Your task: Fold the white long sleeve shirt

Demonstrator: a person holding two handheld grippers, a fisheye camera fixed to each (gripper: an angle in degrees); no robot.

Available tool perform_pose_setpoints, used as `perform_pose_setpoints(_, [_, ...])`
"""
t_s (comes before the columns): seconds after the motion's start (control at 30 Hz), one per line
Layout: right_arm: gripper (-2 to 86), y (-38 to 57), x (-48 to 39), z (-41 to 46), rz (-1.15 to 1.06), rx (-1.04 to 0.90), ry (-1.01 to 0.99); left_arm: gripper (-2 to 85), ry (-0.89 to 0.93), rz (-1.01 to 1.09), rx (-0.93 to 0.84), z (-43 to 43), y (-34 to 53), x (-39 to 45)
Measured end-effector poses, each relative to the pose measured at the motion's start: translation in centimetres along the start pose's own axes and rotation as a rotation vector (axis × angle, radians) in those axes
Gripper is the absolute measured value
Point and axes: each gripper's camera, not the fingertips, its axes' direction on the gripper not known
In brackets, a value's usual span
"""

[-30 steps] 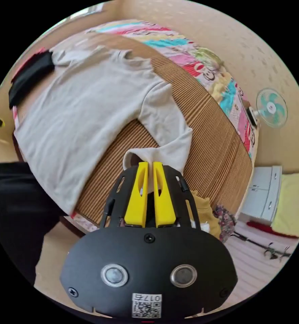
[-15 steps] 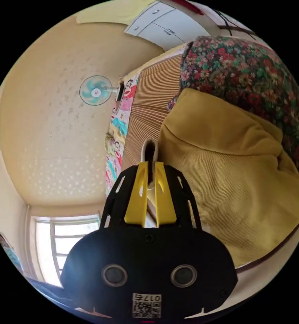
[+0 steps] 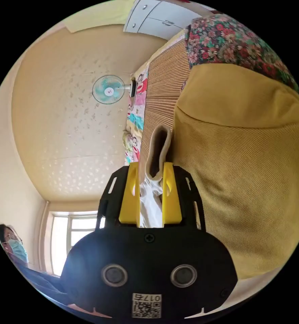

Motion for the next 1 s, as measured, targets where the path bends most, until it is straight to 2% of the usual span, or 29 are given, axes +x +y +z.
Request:
perform_pose_setpoints(0.17, [3.4,-1.4,-9.7,2.8,-0.259,0.011,-0.127,0.5,0.002,-0.024,-0.021,0.2,1.0,-0.9])
perform_pose_setpoints(0.27, [2.6,0.9,-16.6,8.5,-0.373,-0.003,-0.312,0.5,0.032,-0.064,-0.026,0.3,1.8,-1.7])
perform_pose_setpoints(0.4, [1.8,9.4,-26.6,23.4,-0.552,-0.22,-0.509,0.4,0.069,-0.083,-0.028,-0.2,1.8,-2.5])
perform_pose_setpoints(0.5, [2.0,18.7,-29.6,36.7,-0.561,-0.459,-0.524,0.4,0.076,-0.081,-0.018,-1.5,1.4,-3.1])
perform_pose_setpoints(0.6, [6.5,28.8,-26.9,47.4,-0.494,-0.721,-0.444,0.4,0.1,-0.082,0.021,-3.4,1.0,-4.3])
perform_pose_setpoints(0.67, [7.5,34.7,-24.1,50.6,-0.505,-0.832,-0.374,0.5,0.113,-0.084,0.034,-4.3,0.6,-5.5])
perform_pose_setpoints(0.77, [7.8,43.7,-17.4,53.8,-0.583,-1.019,-0.144,0.7,0.112,-0.093,0.003,-4.2,0.2,-7.3])
perform_pose_setpoints(0.83, [7.7,48.8,-10.3,54.9,-0.642,-1.145,0.082,0.8,0.107,-0.098,-0.025,-3.8,0.0,-8.3])
perform_pose_setpoints(0.93, [7.5,51.2,-2.0,54.0,-0.635,-1.195,0.289,1.3,0.124,-0.099,-0.056,-3.2,-0.7,-9.4])
perform_pose_setpoints(1.0, [7.4,50.9,1.3,52.9,-0.62,-1.177,0.354,1.9,0.143,-0.083,-0.067,-2.9,-1.5,-9.5])
